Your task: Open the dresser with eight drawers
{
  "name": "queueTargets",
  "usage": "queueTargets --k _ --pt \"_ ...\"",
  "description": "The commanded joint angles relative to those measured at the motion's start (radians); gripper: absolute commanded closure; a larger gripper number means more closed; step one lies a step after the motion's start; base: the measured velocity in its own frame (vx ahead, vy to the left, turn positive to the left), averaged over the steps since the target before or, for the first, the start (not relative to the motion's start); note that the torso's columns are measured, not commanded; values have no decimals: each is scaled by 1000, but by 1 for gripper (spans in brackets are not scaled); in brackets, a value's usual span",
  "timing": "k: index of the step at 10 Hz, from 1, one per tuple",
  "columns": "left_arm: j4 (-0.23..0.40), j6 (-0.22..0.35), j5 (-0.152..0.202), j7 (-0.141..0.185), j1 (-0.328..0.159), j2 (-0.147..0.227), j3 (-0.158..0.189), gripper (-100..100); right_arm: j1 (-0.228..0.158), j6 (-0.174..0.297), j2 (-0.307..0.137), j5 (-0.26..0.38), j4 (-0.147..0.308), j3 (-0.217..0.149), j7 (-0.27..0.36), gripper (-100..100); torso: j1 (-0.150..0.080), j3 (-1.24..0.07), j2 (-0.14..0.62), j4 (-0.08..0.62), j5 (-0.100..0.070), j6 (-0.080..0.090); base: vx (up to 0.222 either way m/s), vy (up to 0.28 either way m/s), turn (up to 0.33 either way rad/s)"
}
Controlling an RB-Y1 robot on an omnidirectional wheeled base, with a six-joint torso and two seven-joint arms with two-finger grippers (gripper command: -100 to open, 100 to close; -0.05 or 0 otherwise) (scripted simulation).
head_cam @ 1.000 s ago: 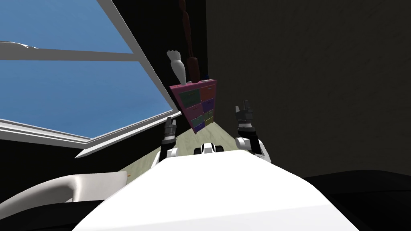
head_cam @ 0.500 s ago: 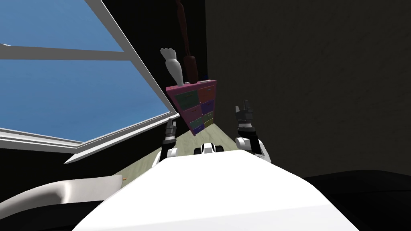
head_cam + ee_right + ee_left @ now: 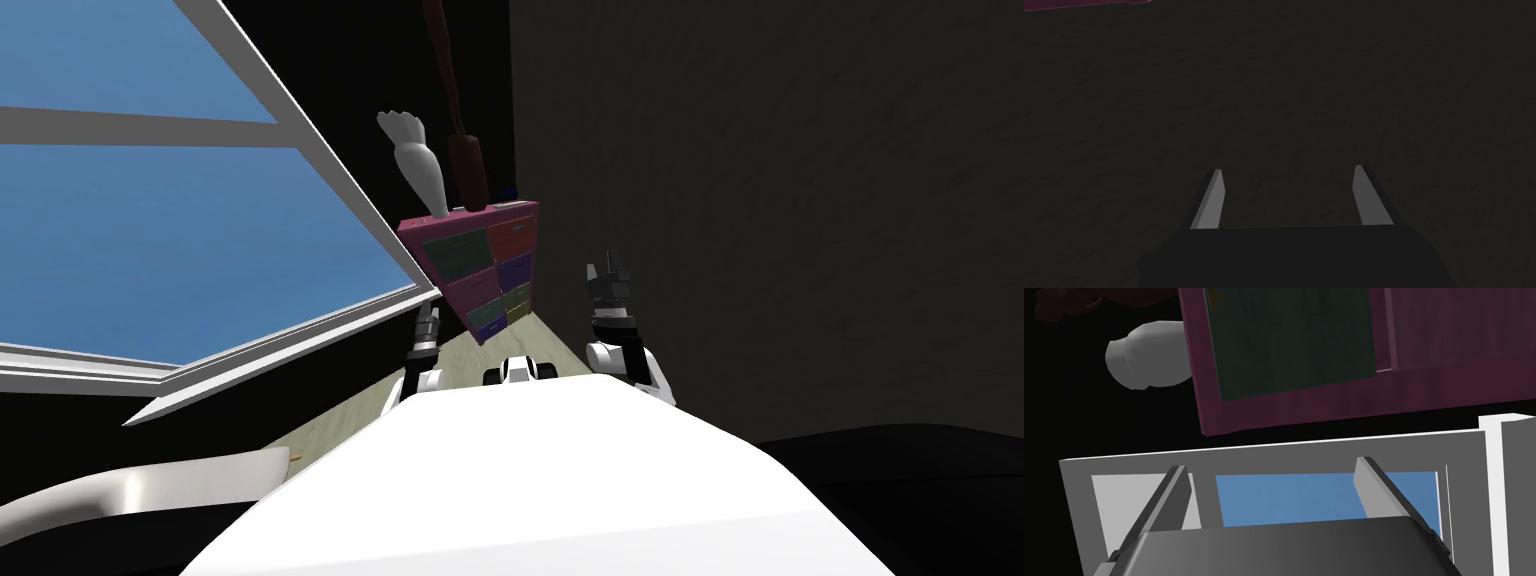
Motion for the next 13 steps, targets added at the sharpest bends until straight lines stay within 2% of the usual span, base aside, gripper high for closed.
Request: queueTargets --k 1,8,11,13 --pt "63 -14 8 2 -17 5 16 -100 0 0 0 0 0 0 0 0 2 1 1 0 0 0 123 -69 37" --pt "225 -30 28 -2 -66 -23 57 -100 0 0 0 0 0 0 0 0 0 -1 -1 0 0 0 149 -97 43" --pt "292 -37 37 -4 -87 -54 74 -100 0 0 0 0 0 0 0 0 0 0 1 0 0 0 136 -111 40" --pt "330 -41 41 -5 -98 -88 83 -100 0 0 0 0 0 0 0 0 2 0 -1 0 1 0 139 -65 38"
